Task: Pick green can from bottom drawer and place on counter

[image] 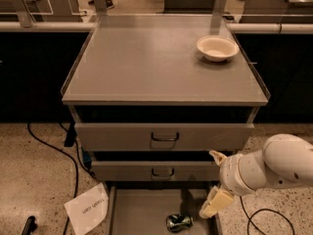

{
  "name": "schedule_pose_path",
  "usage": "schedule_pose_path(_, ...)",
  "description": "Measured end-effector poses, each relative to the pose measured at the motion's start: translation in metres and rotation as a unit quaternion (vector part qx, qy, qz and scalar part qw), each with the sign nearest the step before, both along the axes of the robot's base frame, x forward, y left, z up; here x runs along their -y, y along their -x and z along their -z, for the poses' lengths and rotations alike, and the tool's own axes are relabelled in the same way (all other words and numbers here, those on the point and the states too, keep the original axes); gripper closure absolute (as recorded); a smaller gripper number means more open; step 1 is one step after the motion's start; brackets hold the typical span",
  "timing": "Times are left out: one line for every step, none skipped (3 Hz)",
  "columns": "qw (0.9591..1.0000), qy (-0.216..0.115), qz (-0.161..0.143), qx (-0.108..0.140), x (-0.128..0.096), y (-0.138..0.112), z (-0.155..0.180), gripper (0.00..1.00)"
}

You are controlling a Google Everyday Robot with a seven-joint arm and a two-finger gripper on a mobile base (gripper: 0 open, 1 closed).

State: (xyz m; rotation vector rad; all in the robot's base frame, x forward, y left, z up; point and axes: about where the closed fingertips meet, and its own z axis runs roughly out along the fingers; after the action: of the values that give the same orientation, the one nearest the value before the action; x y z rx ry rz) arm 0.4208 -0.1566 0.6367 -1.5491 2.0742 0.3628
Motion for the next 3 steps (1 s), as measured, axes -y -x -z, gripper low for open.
schedule_pose_path(0.9988,0.002,-0.005,-0.048,-0.007,-0.005,0.044,0.00)
schedule_pose_path(0.9947,-0.012,0.007,-0.102,-0.011,-0.007,0.098,0.00)
schedule_pose_path(0.9893,-0.027,0.015,-0.143,-0.016,-0.005,0.140,0.00)
